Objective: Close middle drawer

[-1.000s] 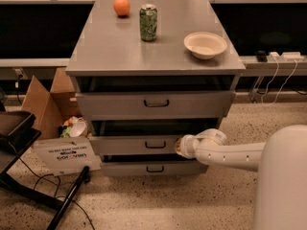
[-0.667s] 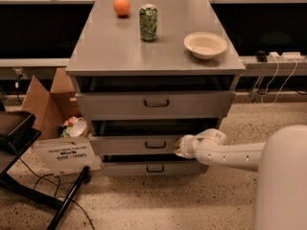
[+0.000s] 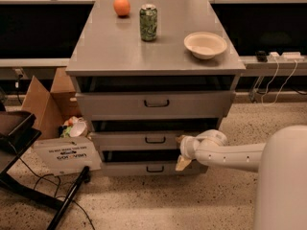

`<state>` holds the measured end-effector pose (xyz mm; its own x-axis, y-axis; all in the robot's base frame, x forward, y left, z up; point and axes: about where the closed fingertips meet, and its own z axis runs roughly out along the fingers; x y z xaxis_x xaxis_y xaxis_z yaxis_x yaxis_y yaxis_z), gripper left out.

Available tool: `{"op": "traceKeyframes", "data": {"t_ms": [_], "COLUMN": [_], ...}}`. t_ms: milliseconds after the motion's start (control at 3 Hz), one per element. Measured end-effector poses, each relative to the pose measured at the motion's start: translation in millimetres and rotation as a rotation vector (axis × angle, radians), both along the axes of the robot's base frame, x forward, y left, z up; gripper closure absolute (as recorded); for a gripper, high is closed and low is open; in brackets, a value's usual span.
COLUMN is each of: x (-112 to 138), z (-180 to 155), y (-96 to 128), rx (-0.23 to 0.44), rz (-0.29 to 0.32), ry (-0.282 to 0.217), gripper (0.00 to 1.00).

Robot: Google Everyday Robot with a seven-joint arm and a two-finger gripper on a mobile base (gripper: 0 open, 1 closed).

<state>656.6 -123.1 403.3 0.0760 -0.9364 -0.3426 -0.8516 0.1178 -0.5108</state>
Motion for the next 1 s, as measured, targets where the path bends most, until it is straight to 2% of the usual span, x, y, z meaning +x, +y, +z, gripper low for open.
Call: {"op": "traceKeyframes", "data": {"t_ms": [333,1000], "x": [0.0,-2.8], "z": [0.0,0.0], "y": [0.0,0.3], "rx": [0.000,0.000], "rz": [0.000,0.000], "ry": [0.000,0.000], "gripper": [0.00,0.43]}}
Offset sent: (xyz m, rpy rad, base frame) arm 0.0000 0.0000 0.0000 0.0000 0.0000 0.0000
